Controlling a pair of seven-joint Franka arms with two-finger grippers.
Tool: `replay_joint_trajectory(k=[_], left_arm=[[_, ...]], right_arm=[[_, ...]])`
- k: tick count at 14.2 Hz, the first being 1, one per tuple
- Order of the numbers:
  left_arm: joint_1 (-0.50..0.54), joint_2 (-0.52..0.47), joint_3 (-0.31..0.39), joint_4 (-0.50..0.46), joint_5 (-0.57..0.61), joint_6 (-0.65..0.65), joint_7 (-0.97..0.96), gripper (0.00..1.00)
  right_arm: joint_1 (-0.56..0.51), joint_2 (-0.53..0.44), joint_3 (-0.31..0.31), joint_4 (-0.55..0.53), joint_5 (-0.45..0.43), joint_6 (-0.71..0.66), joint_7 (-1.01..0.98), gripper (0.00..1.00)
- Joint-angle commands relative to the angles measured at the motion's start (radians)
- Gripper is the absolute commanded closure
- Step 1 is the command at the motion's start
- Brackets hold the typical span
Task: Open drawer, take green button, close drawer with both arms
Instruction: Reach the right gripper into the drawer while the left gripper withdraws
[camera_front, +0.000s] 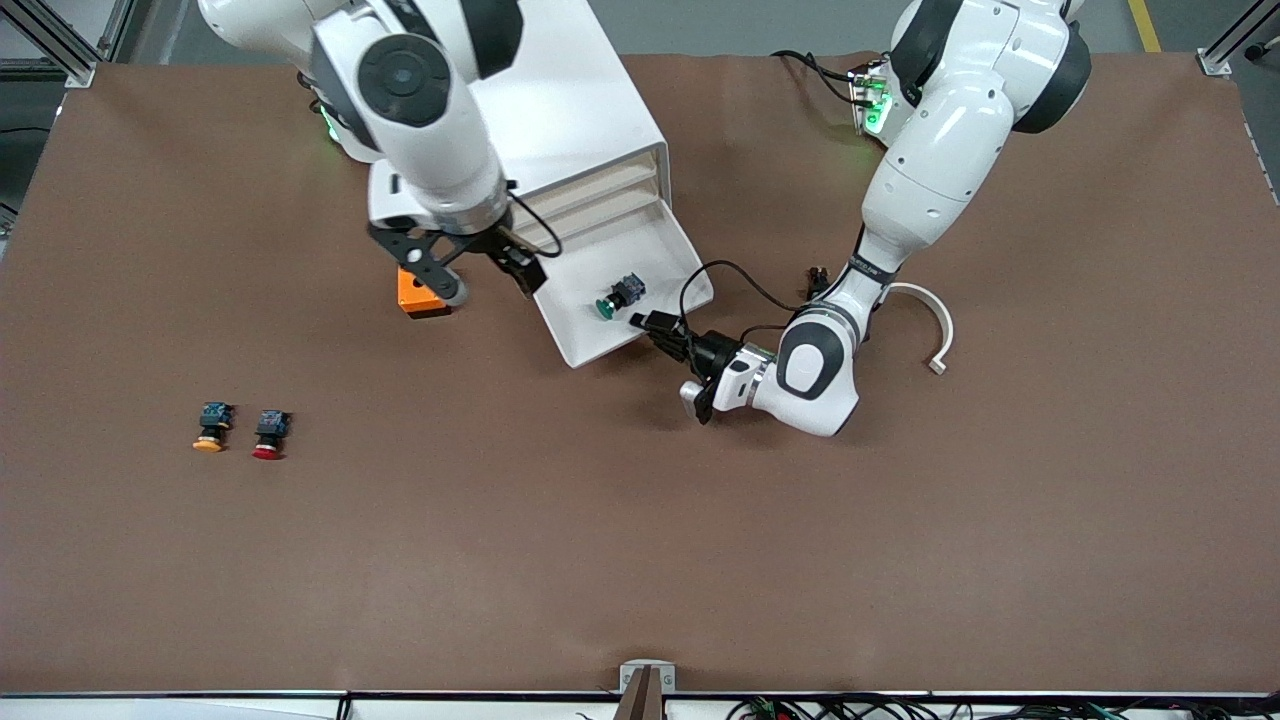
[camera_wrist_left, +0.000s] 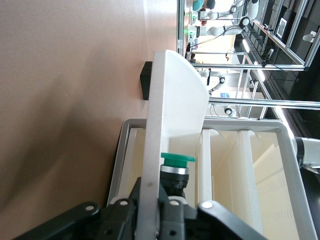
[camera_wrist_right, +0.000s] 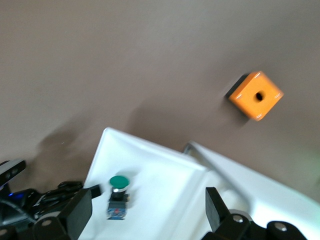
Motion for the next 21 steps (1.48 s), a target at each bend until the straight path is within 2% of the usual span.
replay_joint_trajectory(k=[1,3,5,10,14,21], left_arm=[[-0.002,-0.003,0.002,0.023,0.003,0.006,-0.068,0.00],[-0.006,-0.012,0.008,0.026,0.053,0.007,-0.134,0.00],[0.003,-0.012,0.019,0.076,0.157,0.009,-0.194,0.00],[0.007,-0.028,0.100,0.174,0.377,0.006,-0.299,0.00],[0.001,-0.077,0.218,0.205,0.578,0.004,-0.340,0.00],[0.006,-0.123,0.330,0.248,0.799,0.007,-0.334,0.00]], right_arm=[[0.057,0.036,-0.013,-0.037,0.010,0.088,0.089,0.00],[0.075,0.077,-0.013,-0.037,0.028,0.154,0.143,0.00],[0.078,0.111,-0.013,-0.037,0.057,0.191,0.147,0.00],[0.077,0.166,-0.013,-0.034,0.137,0.257,0.149,0.00],[0.086,0.212,-0.013,-0.032,0.142,0.284,0.149,0.00],[0.112,0.281,-0.015,-0.011,0.134,0.287,0.173,0.00]])
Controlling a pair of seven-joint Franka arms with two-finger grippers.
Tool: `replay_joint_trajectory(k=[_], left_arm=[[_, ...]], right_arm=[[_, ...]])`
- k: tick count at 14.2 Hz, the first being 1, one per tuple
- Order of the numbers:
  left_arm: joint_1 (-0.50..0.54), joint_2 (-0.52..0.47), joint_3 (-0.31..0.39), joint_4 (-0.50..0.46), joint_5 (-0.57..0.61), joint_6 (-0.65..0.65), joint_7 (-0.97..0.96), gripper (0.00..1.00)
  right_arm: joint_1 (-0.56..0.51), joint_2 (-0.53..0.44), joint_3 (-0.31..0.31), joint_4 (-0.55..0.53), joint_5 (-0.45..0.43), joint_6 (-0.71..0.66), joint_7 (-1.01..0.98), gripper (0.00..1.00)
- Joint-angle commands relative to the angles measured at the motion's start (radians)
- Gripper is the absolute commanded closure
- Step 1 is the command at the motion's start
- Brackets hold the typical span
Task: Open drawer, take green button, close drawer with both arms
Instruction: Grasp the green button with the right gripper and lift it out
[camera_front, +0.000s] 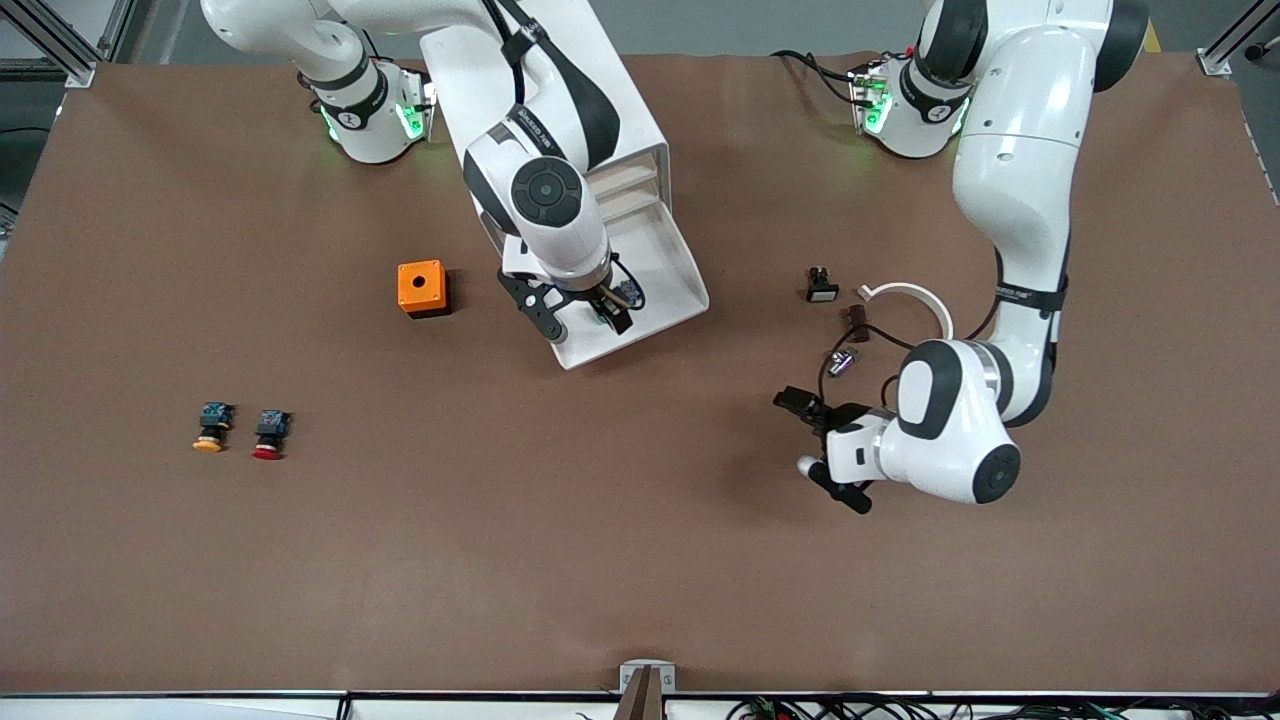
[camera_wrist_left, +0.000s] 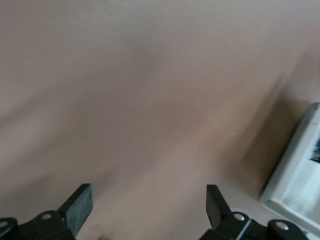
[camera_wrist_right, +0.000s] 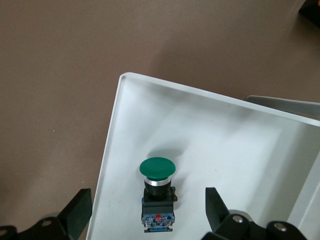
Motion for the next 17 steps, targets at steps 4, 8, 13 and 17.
replay_joint_trajectory(k=[4,8,13,17], left_arm=[[-0.034,-0.010,0.074,0.047,0.121,0.024,-0.007,0.00],[-0.051,-0.012,0.085,0.047,0.206,0.090,-0.035,0.00],[-0.109,-0.013,0.172,0.047,0.214,0.098,-0.278,0.00],[-0.206,-0.012,0.269,0.045,0.215,0.096,-0.511,0.00]], right_arm=[[0.041,0.066,-0.009,0.029,0.011,0.031,0.014,0.00],[0.059,0.081,-0.009,0.026,0.006,0.032,-0.001,0.00],[0.081,0.106,-0.009,0.027,0.006,0.044,-0.004,0.00],[0.095,0.112,-0.009,0.029,0.006,0.049,-0.004,0.12]])
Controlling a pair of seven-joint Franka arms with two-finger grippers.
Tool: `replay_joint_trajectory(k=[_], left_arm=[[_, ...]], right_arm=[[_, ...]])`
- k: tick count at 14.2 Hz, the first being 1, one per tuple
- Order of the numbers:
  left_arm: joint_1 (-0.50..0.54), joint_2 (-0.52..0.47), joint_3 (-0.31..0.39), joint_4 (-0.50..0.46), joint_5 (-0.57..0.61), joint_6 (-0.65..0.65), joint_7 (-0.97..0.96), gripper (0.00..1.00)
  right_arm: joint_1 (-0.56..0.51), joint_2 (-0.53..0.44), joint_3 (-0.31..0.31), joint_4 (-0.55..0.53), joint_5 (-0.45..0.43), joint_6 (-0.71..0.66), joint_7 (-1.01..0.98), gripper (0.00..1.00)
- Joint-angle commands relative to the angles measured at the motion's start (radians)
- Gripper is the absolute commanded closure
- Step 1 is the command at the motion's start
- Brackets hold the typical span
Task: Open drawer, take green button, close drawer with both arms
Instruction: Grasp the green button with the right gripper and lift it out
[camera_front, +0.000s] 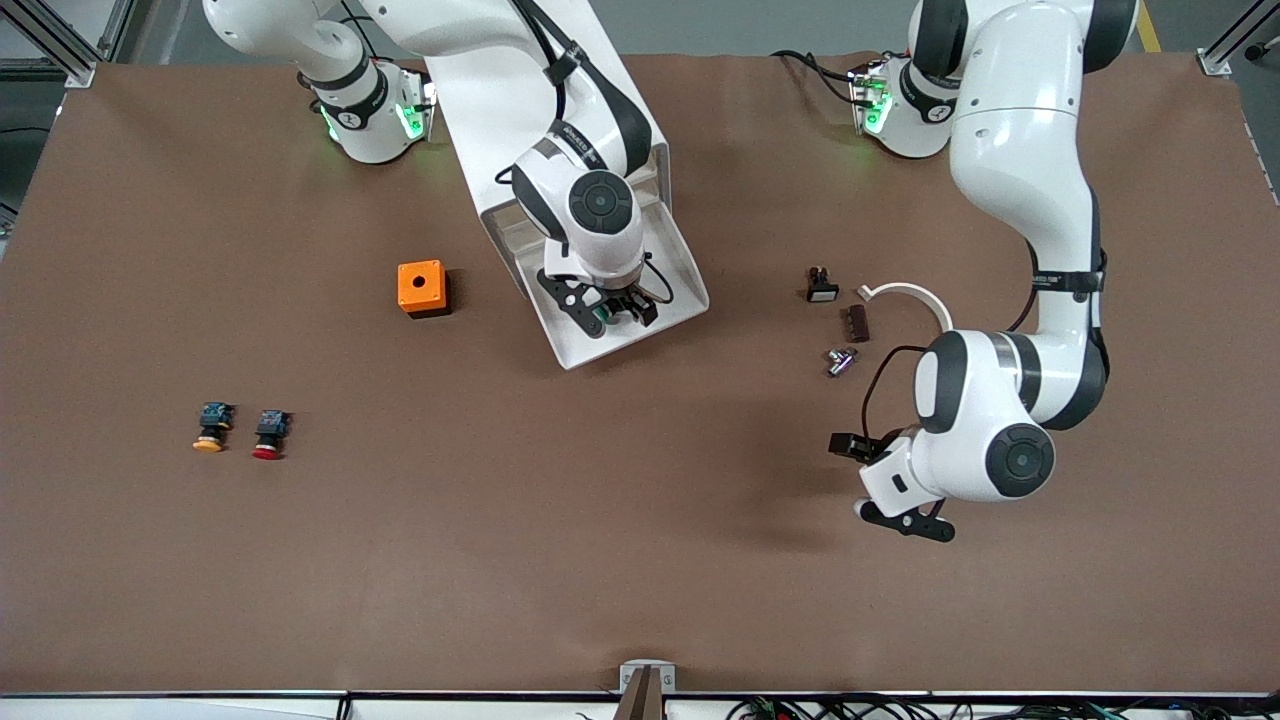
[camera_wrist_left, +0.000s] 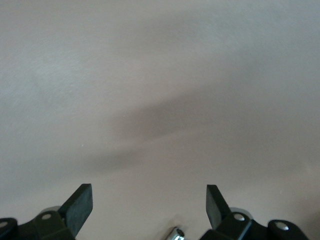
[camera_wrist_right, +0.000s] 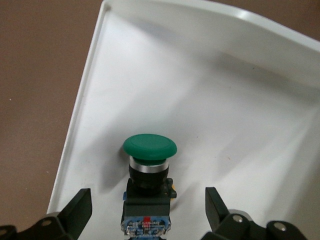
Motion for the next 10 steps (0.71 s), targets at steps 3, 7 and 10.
replay_joint_trajectory(k=[3,7,10], left_arm=[[-0.070,-0.009,0.045,-0.005,0.018,-0.006,-0.305,0.00],[-0.099,-0.014,0.031,-0.008,0.003,-0.009,-0.442,0.00],[-0.131,-0.014,0.028,-0.009,-0.026,-0.011,-0.562,0.00]], right_arm=[[0.010,0.012,-0.008,0.020,0.009,-0.004,-0.012,0.55],[0.014,0.012,-0.010,0.026,0.009,-0.006,-0.035,0.79],[-0.007,0.008,-0.013,0.112,0.008,-0.096,-0.033,0.86]])
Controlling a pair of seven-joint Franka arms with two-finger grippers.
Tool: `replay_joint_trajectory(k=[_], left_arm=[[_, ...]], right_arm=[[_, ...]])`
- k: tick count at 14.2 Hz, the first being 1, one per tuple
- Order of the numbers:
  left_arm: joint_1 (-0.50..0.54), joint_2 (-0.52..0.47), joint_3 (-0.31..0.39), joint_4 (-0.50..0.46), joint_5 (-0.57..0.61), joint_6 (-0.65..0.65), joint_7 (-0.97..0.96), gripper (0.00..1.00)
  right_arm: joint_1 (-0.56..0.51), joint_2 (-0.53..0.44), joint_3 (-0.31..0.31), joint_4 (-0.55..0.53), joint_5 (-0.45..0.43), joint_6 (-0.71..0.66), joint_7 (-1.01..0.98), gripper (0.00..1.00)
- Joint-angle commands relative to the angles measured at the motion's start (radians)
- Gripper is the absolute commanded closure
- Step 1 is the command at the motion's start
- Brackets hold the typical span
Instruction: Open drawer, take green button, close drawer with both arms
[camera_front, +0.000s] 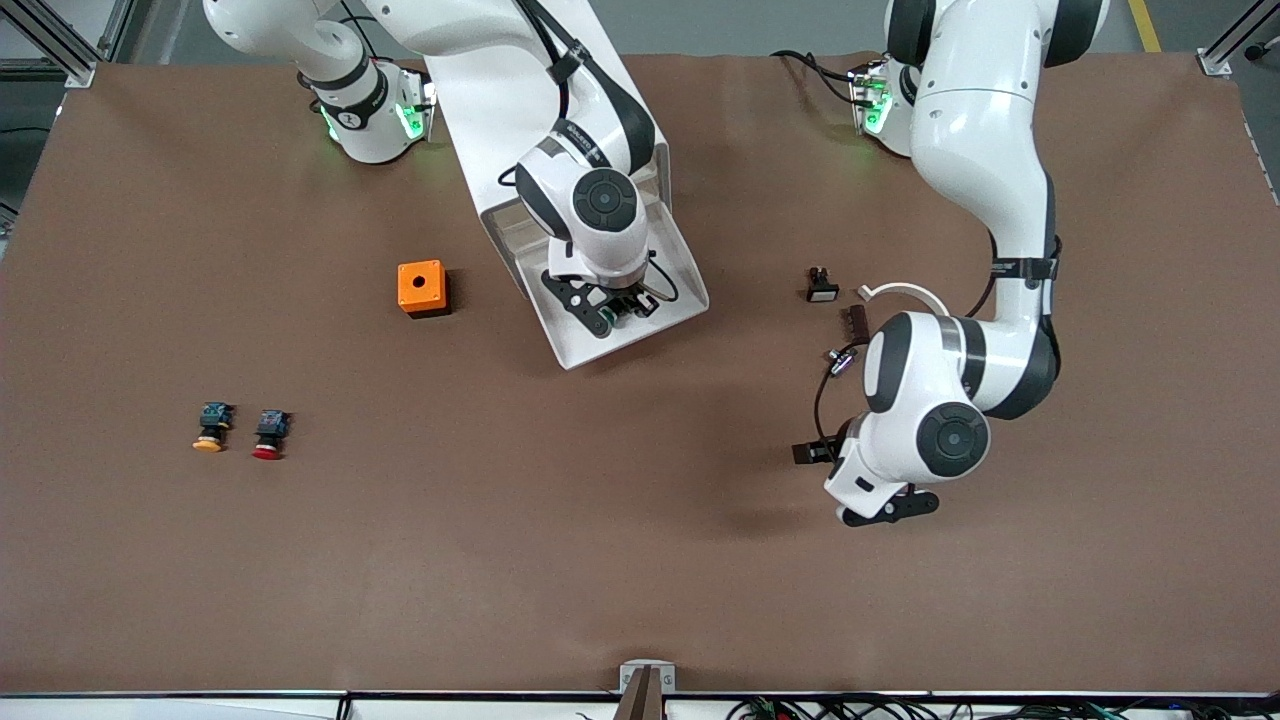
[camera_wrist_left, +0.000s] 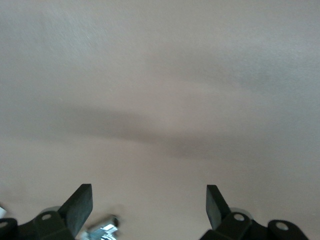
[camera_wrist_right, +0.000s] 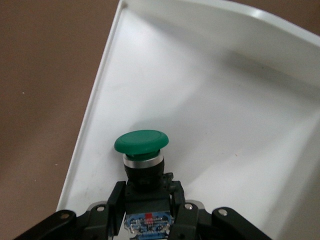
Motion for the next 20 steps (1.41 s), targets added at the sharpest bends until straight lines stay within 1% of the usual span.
replay_joint_trajectory(k=[1,3,4,5,7,9,11,12,15,17,20], left_arm=[[-0.063,-0.014,0.006,-0.011,-0.028,-0.009,-0.147,0.00],[-0.094,-0.012,0.006,-0.012,-0.032,-0.008,-0.279,0.00],[-0.111,-0.009,0.006,-0.014,-0.033,-0.008,-0.327,0.00],[-0.123,-0.009,0.005,-0.015,-0.033,-0.009,-0.352,0.00],[-0.128,-0.007,-0.021,-0.021,-0.034,-0.003,-0.367,0.00],[-0.149,-0.004,-0.034,-0.021,-0.033,0.008,-0.392,0.00],[-0.197,-0.003,-0.032,-0.035,-0.025,0.040,-0.473,0.00],[-0.226,-0.006,-0.031,-0.057,-0.023,0.073,-0.501,0.00],[-0.304,-0.010,-0.029,-0.103,-0.019,0.156,-0.562,0.00],[-0.350,-0.015,-0.026,-0.127,-0.019,0.202,-0.613,0.00],[-0.386,-0.014,-0.026,-0.140,-0.017,0.238,-0.660,0.00]], right_arm=[[-0.030,0.006,-0.011,0.129,0.008,-0.152,-0.014,0.86],[-0.085,-0.002,-0.011,0.226,0.008,-0.319,-0.067,0.86],[-0.114,-0.011,-0.012,0.240,0.006,-0.367,-0.121,0.86],[-0.152,-0.038,-0.014,0.240,0.008,-0.410,-0.196,0.86],[-0.238,-0.081,-0.014,0.239,0.006,-0.504,-0.369,0.86],[-0.330,-0.123,-0.015,0.222,-0.009,-0.542,-0.567,0.86],[-0.405,-0.140,-0.017,0.214,-0.053,-0.561,-0.727,0.86],[-0.447,-0.144,-0.015,0.205,-0.078,-0.569,-0.810,0.86],[-0.577,-0.149,-0.015,0.188,-0.084,-0.557,-1.081,0.86],[-0.631,-0.145,-0.017,0.154,-0.098,-0.512,-1.195,0.86],[-0.677,-0.148,-0.015,0.066,-0.133,-0.382,-1.312,0.86]])
